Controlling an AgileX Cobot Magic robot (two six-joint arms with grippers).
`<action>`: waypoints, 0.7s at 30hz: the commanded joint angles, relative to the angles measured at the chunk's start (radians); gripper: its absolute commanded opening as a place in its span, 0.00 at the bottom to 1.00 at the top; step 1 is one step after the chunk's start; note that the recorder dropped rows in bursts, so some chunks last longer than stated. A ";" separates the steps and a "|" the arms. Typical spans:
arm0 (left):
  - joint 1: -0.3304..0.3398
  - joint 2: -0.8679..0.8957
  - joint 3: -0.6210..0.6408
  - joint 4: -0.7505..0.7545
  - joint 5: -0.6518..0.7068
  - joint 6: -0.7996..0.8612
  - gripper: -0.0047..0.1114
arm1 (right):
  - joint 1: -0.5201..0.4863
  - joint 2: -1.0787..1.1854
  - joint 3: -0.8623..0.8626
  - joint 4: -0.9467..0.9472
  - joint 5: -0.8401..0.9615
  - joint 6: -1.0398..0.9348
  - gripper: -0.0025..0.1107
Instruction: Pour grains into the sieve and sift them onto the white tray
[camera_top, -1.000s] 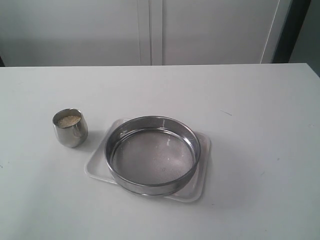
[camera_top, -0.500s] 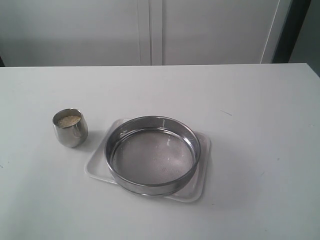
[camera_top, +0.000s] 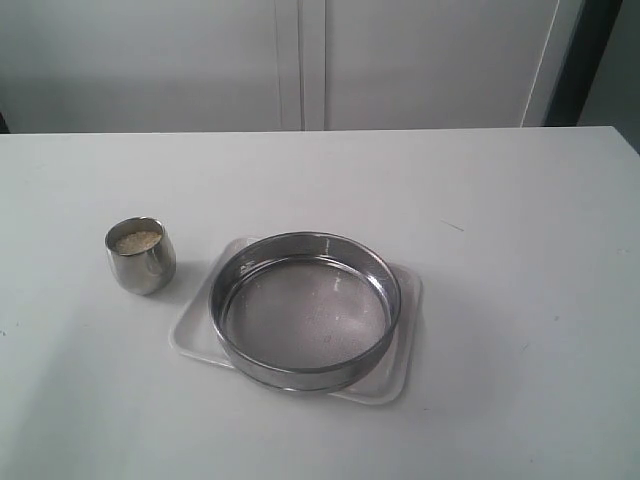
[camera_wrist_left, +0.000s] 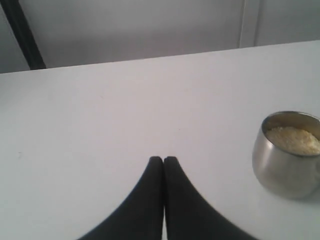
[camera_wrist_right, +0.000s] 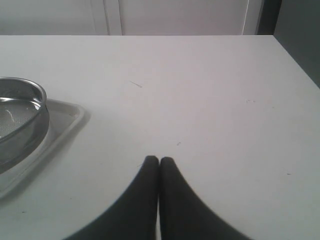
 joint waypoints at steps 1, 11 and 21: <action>0.000 0.116 -0.005 0.069 -0.114 -0.013 0.04 | 0.001 -0.005 0.006 0.002 -0.013 -0.004 0.02; 0.000 0.388 -0.067 0.249 -0.261 -0.003 0.04 | 0.001 -0.005 0.006 0.002 -0.013 -0.004 0.02; 0.000 0.599 -0.192 0.451 -0.331 -0.003 0.04 | 0.001 -0.005 0.006 0.002 -0.013 -0.004 0.02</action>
